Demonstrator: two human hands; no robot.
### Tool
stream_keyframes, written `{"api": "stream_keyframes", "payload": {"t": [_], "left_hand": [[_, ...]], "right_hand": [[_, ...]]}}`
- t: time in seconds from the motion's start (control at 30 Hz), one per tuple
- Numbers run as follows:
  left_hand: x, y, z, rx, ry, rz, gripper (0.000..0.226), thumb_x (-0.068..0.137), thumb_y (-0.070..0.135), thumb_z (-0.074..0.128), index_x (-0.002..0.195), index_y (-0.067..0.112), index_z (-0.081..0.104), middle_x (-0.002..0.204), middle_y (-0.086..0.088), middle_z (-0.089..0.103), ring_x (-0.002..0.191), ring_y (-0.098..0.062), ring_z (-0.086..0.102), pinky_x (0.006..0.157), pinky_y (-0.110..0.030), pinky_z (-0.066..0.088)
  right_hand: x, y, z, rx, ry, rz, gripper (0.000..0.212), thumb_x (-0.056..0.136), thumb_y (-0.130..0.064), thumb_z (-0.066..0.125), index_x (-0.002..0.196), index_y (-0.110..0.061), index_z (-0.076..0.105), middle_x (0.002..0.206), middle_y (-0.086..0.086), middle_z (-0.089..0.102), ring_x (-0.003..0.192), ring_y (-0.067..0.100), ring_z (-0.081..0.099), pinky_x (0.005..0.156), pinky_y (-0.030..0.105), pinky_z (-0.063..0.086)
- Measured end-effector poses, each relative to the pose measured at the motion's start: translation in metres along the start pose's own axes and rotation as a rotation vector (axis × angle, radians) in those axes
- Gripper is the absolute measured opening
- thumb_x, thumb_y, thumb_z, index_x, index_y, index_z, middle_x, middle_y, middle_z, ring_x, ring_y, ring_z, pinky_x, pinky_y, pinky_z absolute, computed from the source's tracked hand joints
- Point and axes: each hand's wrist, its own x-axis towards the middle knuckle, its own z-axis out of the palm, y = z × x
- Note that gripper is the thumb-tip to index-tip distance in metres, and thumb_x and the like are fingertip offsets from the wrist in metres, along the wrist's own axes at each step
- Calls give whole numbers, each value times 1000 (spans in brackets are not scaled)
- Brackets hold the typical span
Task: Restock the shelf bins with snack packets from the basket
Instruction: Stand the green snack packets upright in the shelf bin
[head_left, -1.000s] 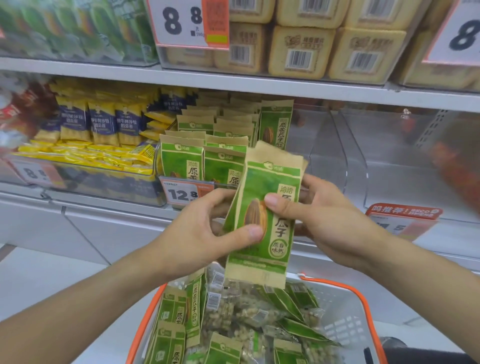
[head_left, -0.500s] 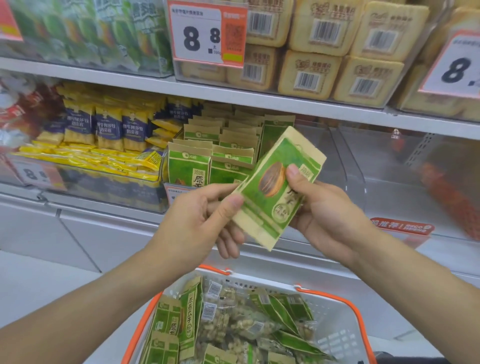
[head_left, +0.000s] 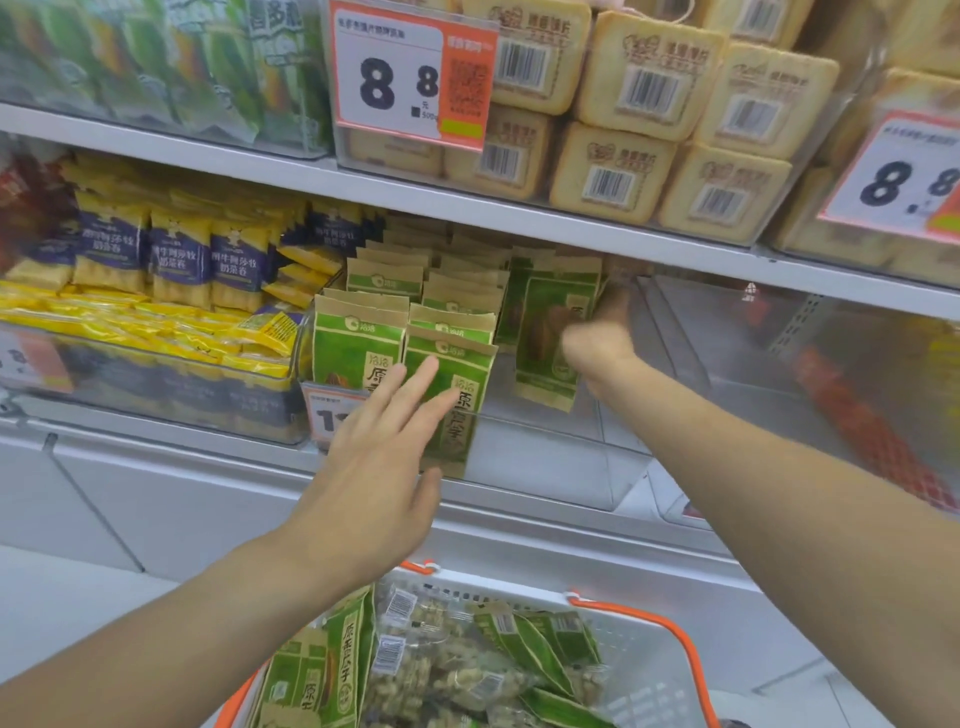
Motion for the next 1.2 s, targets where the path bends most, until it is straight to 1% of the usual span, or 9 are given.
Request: {"api": "stream_keyframes", "payload": {"t": [0.1,0.27,0.37,0.5,0.6,0.7,0.93,1.07,1.2], "left_hand": [[2,1,6,42,7,-10,71,96,28,52,156,35,16,163,17,-16,148,-7,-22,120,-41,10],[6,6,9,14,3,-56,72,95,32,52,155,37,13,160,19,-22,146,-4,-27,119,-42,11],[7,8,10,22,-5,-69,72,96,33,50,155,39,9,158,22,-27,144,-3,-31,120,-43,11],[7,6,10,18,-9,-74,72,97,32,50,155,40,8,157,24,-28,142,-1,-33,119,-46,15],[7,5,13,21,-2,-63,74,96,32,52,155,39,9,157,24,-27,143,0,-32,119,-46,17],[7,3,14,8,8,-58,74,95,31,54,155,38,11,158,24,-26,143,0,-31,121,-48,19],[8,2,14,9,9,-42,75,95,32,53,155,39,10,157,25,-26,143,0,-32,120,-44,18],[8,3,13,21,-9,-52,75,96,34,51,155,40,6,155,26,-31,141,0,-35,120,-42,15],[8,2,12,9,-14,-54,74,96,34,52,155,41,7,155,27,-30,141,1,-35,122,-45,17]], "right_hand": [[25,-2,18,-217,-33,-71,58,93,-19,66,142,-11,36,137,10,55,124,28,54,97,32,45],[44,12,31,-571,-1,-22,80,94,-41,62,153,-12,16,150,18,33,134,40,38,102,47,41],[46,22,36,-505,10,44,84,92,-41,65,151,-5,17,147,21,34,127,43,47,99,46,45],[43,34,35,-470,-14,-19,98,83,-38,77,153,-6,16,144,16,40,126,35,50,99,38,45],[41,38,36,-437,3,-60,91,81,-36,80,149,-6,26,134,12,51,119,30,55,89,30,46],[39,39,37,-388,38,-76,87,79,-33,82,146,-8,33,127,10,58,114,30,60,89,35,52],[36,37,40,-353,57,-52,86,84,-32,77,148,-4,27,139,12,46,120,31,55,92,36,48],[32,38,41,-319,4,-28,82,86,-31,75,147,-6,26,136,13,46,123,31,53,98,37,48],[31,34,38,-263,46,-105,86,87,-27,73,152,-8,21,138,11,49,122,30,54,96,33,47]]}}
